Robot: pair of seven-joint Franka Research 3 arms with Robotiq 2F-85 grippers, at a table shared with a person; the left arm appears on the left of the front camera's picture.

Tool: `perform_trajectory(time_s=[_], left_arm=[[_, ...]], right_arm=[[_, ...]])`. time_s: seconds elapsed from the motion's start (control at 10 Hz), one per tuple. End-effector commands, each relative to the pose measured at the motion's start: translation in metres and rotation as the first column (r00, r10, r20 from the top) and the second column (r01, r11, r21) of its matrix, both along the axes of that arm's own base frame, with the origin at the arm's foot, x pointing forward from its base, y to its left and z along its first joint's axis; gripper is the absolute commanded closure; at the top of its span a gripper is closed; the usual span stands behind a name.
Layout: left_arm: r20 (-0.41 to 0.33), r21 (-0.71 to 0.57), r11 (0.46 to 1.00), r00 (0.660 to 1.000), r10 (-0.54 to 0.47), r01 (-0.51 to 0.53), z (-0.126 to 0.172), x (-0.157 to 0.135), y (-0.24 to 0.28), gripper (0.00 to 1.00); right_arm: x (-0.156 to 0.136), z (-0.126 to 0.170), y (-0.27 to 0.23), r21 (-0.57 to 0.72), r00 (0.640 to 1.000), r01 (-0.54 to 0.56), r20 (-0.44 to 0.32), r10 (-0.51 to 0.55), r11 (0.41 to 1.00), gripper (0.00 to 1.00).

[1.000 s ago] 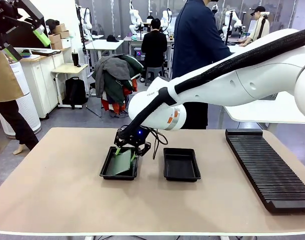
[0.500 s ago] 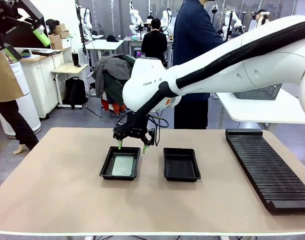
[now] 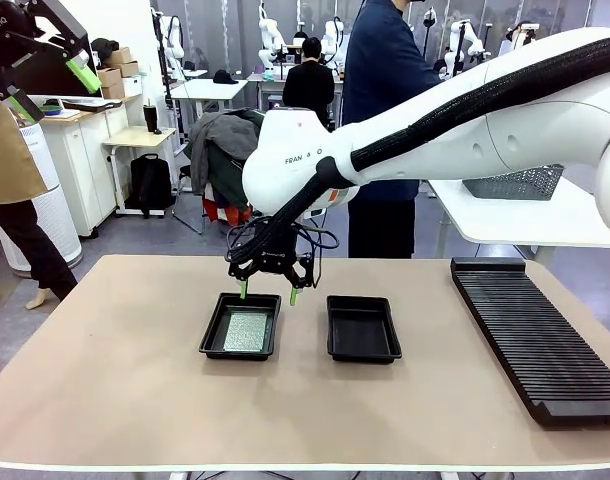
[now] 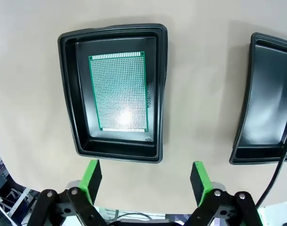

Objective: Inspect and transfer BCBs to ESD trays.
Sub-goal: Pick up the Blank PCB from the PCB Rack and place it in the left ESD tray, then pick up the ESD tray and place it on the left side of the table.

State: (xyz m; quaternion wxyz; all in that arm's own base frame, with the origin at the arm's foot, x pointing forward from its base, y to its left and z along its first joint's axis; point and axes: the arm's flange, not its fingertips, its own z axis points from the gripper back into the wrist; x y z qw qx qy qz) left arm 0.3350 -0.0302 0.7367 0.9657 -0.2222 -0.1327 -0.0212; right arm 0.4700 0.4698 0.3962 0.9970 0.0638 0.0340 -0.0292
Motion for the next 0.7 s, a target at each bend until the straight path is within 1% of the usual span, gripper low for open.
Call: perform_trajectory(time_s=[0.0,0.6], left_arm=[[0.001,-0.002,1.0,1.0,0.002,-0.002,-0.0011,-0.0009,0.0011,0.0],[0.001,-0.002,1.0,1.0,0.002,-0.002,-0.0011,-0.0009,0.0011,0.0]], right_arm=[[-0.0012,0.0009,0.0,0.005,1.0,-0.001,0.003,0.001,1.0,0.0],[-0.0012,0.0009,0.0,0.005,1.0,-0.001,0.003,0.001,1.0,0.0]])
